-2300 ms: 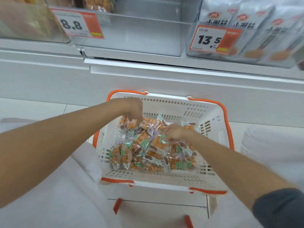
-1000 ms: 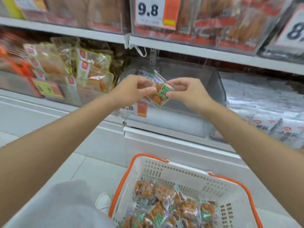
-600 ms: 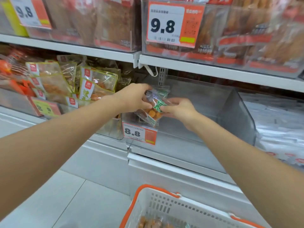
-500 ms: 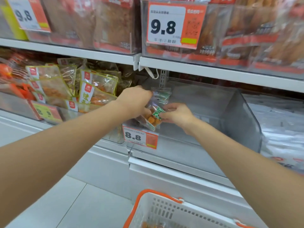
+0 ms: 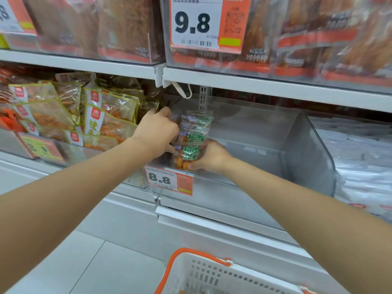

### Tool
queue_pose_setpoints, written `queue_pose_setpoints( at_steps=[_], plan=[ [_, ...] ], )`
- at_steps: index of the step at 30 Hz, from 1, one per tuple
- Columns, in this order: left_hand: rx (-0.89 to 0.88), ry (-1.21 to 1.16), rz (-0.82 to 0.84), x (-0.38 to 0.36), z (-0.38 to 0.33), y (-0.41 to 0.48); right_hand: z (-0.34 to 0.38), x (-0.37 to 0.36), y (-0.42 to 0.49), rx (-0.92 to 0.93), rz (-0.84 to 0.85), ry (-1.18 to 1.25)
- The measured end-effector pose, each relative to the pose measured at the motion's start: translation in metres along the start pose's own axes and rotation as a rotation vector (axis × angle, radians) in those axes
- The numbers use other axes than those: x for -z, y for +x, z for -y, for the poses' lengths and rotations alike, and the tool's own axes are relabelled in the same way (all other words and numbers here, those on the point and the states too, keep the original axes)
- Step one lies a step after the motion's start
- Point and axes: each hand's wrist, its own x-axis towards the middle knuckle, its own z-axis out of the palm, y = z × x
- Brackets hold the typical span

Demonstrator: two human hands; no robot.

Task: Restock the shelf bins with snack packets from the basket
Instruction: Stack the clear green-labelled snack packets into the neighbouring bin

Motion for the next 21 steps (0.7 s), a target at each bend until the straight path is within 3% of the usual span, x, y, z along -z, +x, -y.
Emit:
queue_pose_setpoints(
  at_steps=[9, 12, 18, 21],
  plan=[
    [0.008, -0.025, -0.026, -0.002, 0.0, 0.0, 0.005, -0.007, 0.006, 0.079, -0.101, -0.044],
    [0.015, -0.062, -0.041, -0.003, 0.0, 0.001, 0.004, -0.008, 0.006, 0.103, -0.086, -0.044],
    [0.023, -0.068, -0.042, -0.003, -0.001, 0.0, -0.005, -0.011, 0.012, -0.021, 0.017, 0.115],
    [0.031, -0.077, -0.046, -0.002, -0.001, -0.001, -0.008, -0.012, 0.012, -0.034, 0.07, 0.054]
  ],
)
